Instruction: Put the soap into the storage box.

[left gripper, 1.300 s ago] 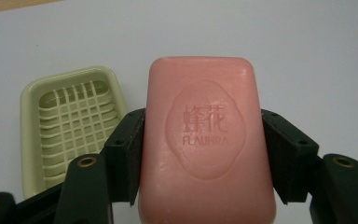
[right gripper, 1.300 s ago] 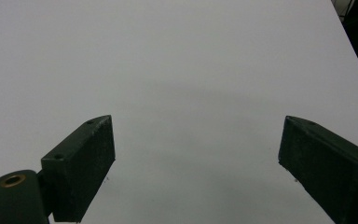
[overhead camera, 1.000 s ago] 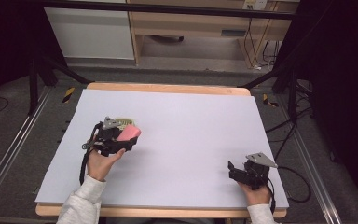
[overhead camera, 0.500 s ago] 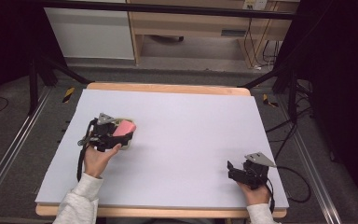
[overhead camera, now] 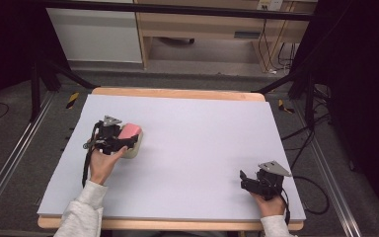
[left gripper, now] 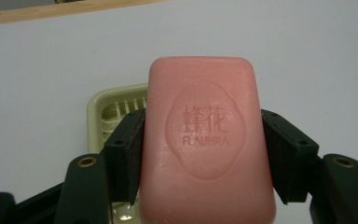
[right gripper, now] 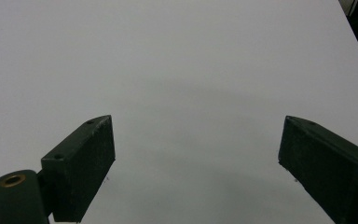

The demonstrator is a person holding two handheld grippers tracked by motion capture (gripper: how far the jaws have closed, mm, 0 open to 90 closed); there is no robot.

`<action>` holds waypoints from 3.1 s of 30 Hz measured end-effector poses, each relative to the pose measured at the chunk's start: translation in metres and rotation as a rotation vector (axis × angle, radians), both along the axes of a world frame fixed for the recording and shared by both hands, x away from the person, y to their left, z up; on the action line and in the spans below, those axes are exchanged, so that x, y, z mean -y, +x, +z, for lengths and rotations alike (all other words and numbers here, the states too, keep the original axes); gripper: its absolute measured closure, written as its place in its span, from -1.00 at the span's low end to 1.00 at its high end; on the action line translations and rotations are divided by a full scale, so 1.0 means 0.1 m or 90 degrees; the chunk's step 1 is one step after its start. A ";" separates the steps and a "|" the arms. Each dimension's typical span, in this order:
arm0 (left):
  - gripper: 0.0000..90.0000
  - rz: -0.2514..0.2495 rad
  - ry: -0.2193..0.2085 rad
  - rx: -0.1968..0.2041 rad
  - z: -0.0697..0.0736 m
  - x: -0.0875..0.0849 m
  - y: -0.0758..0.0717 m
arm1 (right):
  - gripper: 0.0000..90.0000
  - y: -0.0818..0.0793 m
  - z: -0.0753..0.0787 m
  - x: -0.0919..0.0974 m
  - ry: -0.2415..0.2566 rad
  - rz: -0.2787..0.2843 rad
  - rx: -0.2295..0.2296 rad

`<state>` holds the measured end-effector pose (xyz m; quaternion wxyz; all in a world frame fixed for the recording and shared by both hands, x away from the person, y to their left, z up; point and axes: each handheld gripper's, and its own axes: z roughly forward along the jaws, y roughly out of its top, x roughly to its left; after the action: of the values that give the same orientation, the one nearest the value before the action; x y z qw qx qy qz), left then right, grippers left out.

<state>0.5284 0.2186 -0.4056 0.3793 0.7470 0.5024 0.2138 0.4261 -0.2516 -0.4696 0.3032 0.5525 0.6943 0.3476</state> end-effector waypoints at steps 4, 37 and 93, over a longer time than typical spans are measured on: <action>-0.18 0.009 0.000 -0.004 -0.03 -0.04 0.06 | -0.76 0.01 0.00 -0.01 -0.001 0.003 -0.001; -0.18 0.037 0.016 -0.030 -0.31 -0.09 0.34 | -0.76 0.02 -0.01 -0.01 -0.002 0.003 -0.006; -0.28 0.043 0.030 -0.035 -0.41 -0.10 0.35 | -0.76 0.01 -0.01 -0.01 -0.003 0.006 -0.004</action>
<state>0.5639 0.2283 -0.4463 0.3402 0.7441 0.5323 0.2172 0.4270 -0.2505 -0.4703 0.3006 0.5498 0.6987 0.3453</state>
